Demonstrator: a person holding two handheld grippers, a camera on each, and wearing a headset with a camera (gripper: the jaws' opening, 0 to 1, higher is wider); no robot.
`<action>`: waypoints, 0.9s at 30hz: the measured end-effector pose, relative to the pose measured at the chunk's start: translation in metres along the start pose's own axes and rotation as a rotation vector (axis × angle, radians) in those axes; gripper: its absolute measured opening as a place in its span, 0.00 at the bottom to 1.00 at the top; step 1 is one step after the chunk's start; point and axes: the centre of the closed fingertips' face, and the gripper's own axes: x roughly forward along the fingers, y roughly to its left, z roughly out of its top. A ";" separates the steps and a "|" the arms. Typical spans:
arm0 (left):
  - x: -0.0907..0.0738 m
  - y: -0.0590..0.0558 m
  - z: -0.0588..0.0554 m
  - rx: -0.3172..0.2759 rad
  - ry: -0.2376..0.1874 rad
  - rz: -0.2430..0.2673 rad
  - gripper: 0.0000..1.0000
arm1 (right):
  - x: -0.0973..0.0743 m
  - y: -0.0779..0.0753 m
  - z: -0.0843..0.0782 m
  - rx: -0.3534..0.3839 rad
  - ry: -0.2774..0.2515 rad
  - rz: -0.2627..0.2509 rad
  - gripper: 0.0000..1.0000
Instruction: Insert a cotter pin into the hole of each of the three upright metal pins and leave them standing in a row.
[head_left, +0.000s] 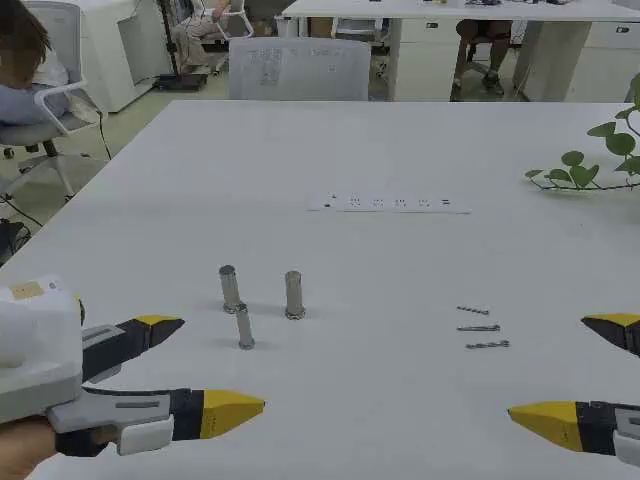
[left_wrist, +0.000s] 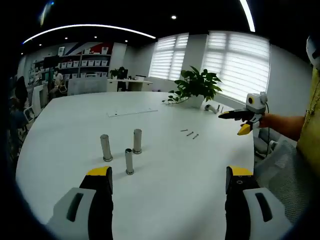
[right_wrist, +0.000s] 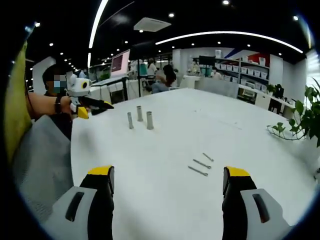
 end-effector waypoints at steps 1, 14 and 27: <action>0.000 0.000 -0.001 0.000 0.003 -0.002 0.93 | 0.000 0.000 0.000 -0.001 0.001 -0.001 0.91; 0.001 -0.002 -0.001 0.000 0.006 -0.008 0.93 | 0.000 0.001 -0.002 -0.001 0.008 0.002 0.91; -0.003 -0.001 0.000 0.000 0.002 -0.001 0.92 | 0.001 0.002 0.002 -0.008 0.003 0.006 0.91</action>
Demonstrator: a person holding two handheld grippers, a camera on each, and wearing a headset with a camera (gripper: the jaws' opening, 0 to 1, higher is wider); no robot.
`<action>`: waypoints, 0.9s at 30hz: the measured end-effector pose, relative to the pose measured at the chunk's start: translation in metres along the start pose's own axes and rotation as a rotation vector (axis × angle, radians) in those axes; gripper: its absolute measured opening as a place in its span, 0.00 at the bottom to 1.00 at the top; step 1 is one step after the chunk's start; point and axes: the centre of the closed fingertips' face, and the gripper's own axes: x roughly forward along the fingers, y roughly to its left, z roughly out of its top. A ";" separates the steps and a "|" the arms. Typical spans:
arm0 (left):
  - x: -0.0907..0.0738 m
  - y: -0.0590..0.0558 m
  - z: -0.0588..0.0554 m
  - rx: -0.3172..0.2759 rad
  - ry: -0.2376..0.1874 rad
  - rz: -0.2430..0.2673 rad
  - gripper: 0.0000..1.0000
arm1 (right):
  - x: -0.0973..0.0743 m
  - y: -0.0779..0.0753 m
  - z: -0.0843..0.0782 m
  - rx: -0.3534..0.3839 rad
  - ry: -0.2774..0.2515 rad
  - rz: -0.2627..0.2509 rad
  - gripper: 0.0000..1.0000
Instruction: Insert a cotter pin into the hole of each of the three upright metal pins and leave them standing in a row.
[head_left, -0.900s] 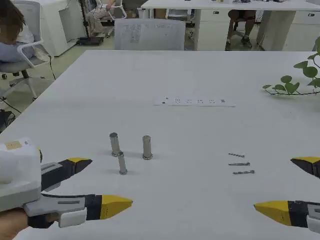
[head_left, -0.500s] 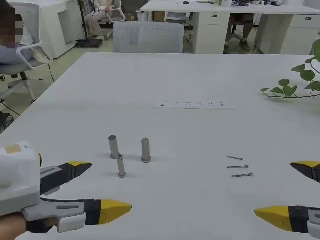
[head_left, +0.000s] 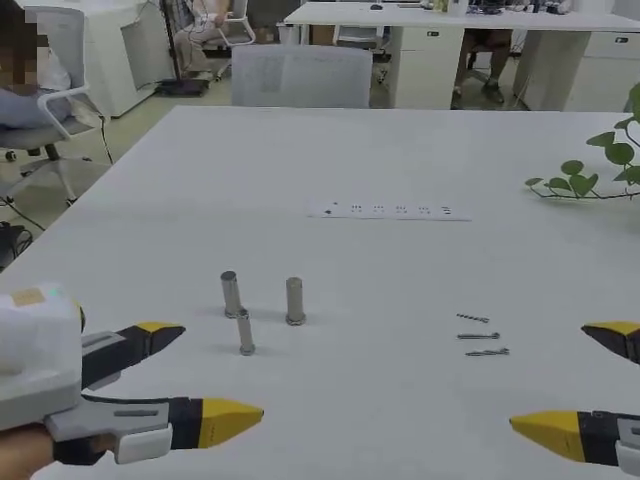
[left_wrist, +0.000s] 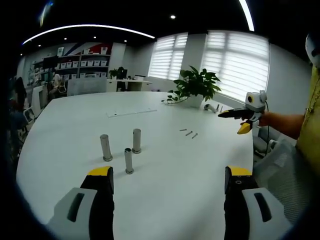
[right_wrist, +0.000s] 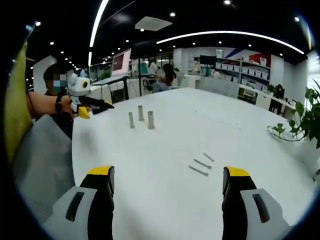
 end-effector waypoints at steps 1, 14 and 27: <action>0.000 0.000 0.000 0.001 0.000 0.001 0.92 | 0.000 0.000 0.000 0.000 -0.001 0.000 0.91; 0.000 -0.001 0.000 0.005 0.003 0.000 0.91 | -0.002 0.000 -0.002 0.003 -0.001 -0.004 0.90; -0.001 -0.001 -0.001 0.002 0.006 -0.004 0.90 | -0.004 0.001 -0.001 0.010 -0.003 -0.010 0.90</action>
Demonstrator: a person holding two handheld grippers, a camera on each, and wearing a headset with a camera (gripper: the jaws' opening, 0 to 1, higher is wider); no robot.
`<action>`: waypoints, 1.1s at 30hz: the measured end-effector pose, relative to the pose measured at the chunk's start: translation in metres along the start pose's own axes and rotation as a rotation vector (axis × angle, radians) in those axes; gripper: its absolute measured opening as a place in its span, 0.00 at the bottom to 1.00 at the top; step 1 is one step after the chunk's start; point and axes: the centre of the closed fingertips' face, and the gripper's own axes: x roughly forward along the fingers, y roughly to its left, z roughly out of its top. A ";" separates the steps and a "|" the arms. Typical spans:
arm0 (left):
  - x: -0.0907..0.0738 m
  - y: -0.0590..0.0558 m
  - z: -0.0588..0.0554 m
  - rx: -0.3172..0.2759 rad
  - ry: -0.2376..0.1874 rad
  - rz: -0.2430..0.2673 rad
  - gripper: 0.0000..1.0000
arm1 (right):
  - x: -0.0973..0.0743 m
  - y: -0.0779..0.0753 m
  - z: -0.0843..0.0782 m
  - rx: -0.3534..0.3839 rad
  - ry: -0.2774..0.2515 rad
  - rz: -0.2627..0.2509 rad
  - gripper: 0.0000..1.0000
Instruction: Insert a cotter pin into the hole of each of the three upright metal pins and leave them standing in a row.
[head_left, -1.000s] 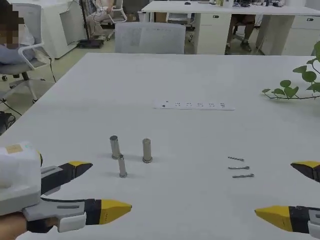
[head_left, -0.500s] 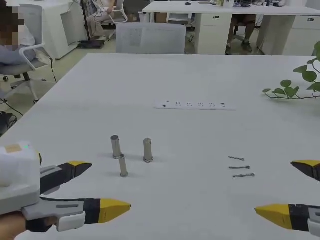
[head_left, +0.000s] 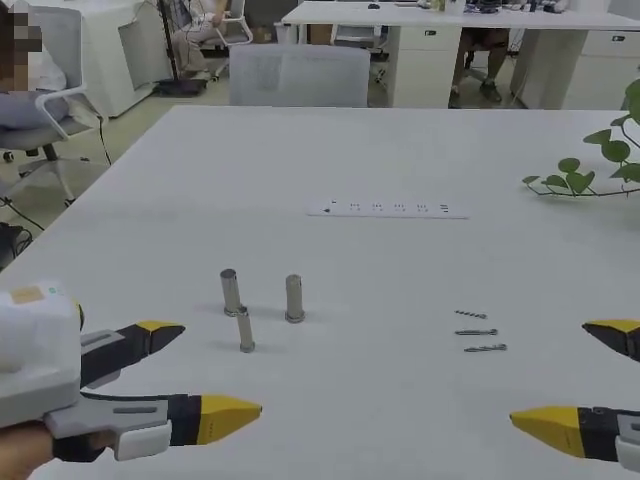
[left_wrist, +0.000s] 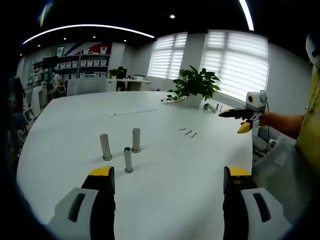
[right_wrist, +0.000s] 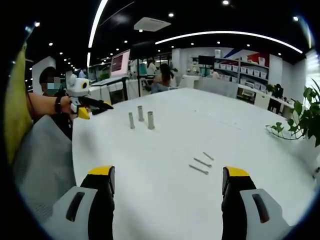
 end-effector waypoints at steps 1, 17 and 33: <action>0.000 0.000 0.000 0.001 0.001 0.000 0.90 | 0.000 0.001 0.000 0.000 0.000 -0.001 0.90; 0.005 0.012 0.001 0.028 0.013 -0.017 0.85 | -0.002 0.003 -0.001 0.007 -0.002 -0.014 0.90; 0.024 0.053 0.003 0.035 0.014 -0.001 0.55 | -0.007 0.001 -0.005 0.018 0.012 -0.030 0.88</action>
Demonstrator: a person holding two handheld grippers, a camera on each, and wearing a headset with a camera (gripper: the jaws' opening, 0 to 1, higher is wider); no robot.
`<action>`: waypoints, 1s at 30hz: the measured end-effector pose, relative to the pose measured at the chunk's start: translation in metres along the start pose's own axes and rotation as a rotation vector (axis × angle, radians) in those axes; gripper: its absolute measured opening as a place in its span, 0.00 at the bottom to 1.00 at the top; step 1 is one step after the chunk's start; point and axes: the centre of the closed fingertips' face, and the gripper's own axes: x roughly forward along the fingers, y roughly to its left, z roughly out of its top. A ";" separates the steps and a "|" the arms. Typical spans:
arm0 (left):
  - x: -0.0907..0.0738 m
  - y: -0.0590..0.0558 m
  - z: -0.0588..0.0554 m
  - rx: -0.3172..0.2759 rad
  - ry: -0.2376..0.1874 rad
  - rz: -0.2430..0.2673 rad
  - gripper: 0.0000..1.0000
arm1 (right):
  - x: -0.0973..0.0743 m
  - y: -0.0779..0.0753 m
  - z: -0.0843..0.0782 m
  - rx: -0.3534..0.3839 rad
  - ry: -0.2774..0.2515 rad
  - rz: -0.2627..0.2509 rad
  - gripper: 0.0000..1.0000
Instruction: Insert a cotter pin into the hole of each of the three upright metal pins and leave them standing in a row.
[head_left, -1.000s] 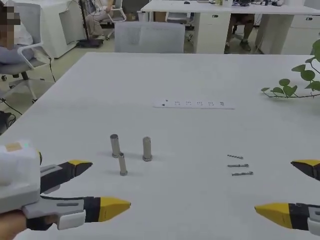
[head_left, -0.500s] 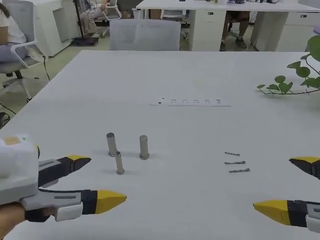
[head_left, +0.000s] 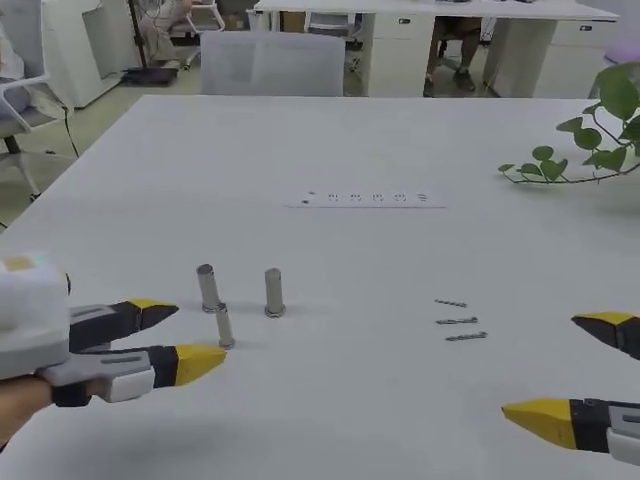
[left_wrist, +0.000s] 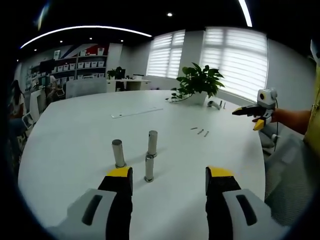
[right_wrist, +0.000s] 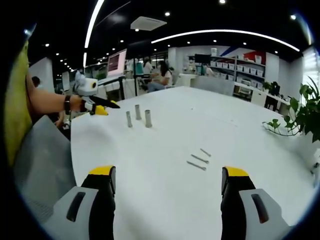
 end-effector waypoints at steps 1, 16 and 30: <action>0.002 0.002 0.000 -0.001 -0.002 0.006 0.53 | 0.000 0.000 0.000 0.000 0.001 -0.001 0.88; 0.032 0.023 -0.006 -0.005 0.008 0.036 0.32 | 0.001 -0.002 -0.005 0.009 0.021 -0.004 0.88; 0.049 0.029 -0.011 0.026 0.031 0.025 0.23 | 0.003 -0.003 -0.006 0.016 0.029 -0.007 0.87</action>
